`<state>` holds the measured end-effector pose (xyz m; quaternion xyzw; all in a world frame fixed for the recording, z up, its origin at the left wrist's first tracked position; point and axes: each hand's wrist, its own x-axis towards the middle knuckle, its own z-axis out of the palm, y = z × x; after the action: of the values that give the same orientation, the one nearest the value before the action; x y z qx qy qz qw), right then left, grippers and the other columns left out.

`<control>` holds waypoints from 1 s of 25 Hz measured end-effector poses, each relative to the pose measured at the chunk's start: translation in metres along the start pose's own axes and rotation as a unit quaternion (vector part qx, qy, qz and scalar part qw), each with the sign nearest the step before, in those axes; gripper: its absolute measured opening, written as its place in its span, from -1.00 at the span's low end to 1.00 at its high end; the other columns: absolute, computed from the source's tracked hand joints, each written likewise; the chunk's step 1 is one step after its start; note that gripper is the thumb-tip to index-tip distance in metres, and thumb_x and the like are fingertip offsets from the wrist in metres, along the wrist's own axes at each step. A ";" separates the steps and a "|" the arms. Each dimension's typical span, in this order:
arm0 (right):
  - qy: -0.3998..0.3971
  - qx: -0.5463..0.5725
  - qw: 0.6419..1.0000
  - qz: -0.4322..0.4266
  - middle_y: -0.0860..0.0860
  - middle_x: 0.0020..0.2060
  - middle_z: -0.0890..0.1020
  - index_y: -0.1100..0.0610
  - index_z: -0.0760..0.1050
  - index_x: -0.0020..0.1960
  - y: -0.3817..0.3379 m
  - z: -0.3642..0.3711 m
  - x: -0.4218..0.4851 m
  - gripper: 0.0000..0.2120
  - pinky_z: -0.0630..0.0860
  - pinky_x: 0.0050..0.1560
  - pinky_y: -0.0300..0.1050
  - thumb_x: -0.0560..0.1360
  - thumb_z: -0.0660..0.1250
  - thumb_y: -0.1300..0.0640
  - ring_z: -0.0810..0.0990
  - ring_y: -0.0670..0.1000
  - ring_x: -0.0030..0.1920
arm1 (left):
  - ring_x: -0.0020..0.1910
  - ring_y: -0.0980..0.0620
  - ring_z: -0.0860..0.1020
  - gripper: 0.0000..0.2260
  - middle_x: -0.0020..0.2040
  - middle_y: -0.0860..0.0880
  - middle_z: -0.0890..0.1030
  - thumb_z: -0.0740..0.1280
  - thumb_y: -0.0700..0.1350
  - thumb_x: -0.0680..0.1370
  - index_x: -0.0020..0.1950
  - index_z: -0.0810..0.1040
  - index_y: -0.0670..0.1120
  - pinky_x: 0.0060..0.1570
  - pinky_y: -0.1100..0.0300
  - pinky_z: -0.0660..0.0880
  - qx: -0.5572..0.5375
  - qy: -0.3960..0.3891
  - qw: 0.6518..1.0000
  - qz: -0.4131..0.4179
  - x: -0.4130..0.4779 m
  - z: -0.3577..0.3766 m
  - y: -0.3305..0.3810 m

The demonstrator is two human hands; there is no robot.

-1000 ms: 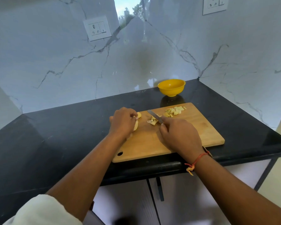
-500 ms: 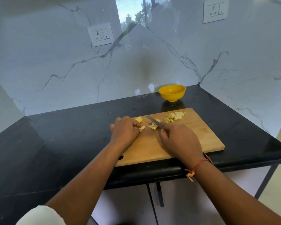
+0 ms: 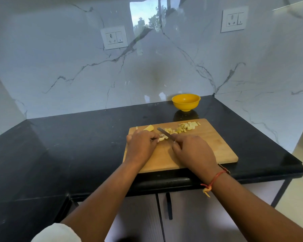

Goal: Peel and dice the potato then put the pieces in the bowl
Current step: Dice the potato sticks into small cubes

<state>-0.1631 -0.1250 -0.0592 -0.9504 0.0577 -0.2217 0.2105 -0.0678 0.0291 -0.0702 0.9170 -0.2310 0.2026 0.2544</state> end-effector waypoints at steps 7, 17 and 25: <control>-0.028 -0.035 0.999 0.009 -0.09 -0.13 0.60 -0.17 0.48 0.38 -0.009 -0.004 -0.010 -0.65 0.60 -0.17 -0.12 0.63 0.16 -0.04 0.55 -0.08 -0.19 | 0.09 0.10 0.47 -0.87 -0.06 0.16 0.67 0.37 0.05 0.58 0.03 0.71 0.11 0.15 0.04 0.25 -0.002 0.009 1.000 -0.016 0.001 0.003 -0.002; -0.107 -0.092 0.990 0.015 0.01 0.05 0.57 -0.11 0.48 0.38 -0.018 0.008 0.013 -0.64 0.58 0.01 -0.03 0.65 0.12 0.06 0.56 0.03 0.04 | 0.04 0.11 0.46 -0.90 -0.15 0.17 0.64 0.39 0.04 0.56 -0.05 0.71 0.11 0.17 -0.03 0.31 -0.011 -0.003 1.000 -0.027 0.002 0.003 -0.003; -0.114 -0.122 0.986 -0.022 -0.05 -0.07 0.48 -0.18 0.37 0.44 -0.010 -0.015 -0.010 -0.63 0.50 -0.14 -0.09 0.68 0.10 0.08 0.53 -0.01 -0.09 | 0.02 0.09 0.47 -0.85 -0.18 0.14 0.63 0.36 0.08 0.58 -0.07 0.69 0.07 0.15 -0.02 0.35 0.017 0.016 0.999 -0.037 0.002 0.005 0.001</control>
<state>-0.1782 -0.1192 -0.0466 -0.9891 0.0389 -0.1079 0.0928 -0.0657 0.0250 -0.0728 0.9257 -0.1894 0.2120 0.2495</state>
